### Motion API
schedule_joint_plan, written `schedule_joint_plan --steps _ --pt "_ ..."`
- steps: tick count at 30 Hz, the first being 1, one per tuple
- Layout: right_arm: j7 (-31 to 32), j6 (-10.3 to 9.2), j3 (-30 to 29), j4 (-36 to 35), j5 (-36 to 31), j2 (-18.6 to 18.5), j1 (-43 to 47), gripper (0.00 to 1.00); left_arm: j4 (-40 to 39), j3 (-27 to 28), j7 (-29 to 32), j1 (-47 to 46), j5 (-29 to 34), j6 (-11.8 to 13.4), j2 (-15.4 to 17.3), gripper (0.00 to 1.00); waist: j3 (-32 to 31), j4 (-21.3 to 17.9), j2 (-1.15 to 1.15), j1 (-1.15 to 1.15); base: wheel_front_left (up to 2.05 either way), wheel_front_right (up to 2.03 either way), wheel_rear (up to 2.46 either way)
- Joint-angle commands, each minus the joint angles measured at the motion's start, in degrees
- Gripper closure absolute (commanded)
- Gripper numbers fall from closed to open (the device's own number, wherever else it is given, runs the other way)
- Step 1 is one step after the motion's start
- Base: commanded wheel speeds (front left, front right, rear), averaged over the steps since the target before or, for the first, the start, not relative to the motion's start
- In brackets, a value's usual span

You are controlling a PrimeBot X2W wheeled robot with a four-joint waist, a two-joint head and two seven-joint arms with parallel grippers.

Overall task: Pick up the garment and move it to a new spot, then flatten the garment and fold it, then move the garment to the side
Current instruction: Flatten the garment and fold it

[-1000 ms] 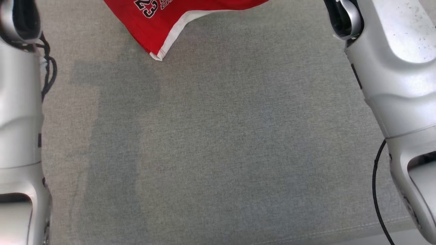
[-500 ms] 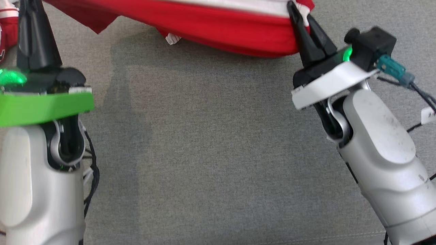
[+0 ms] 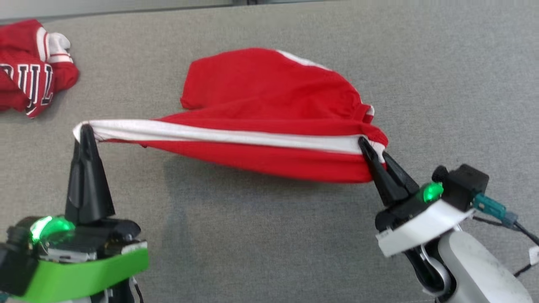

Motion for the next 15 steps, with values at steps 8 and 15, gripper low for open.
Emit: schedule_joint_plan --steps 8,15 --pt "-0.18 -0.1 0.92 -7.89 3.48 -7.15 12.54 1.0 -9.5 -1.88 -0.2 12.43 1.4 0.17 -1.15 1.0 -8.57 -0.15 0.0 0.0 0.0 0.0 0.0" --pt "-0.18 -0.1 -2.96 -12.66 5.89 -9.89 18.18 1.0 -12.15 -3.79 -0.2 18.46 3.34 0.17 -1.0 1.0 -8.9 -1.73 0.0 0.0 0.0 0.0 0.0"
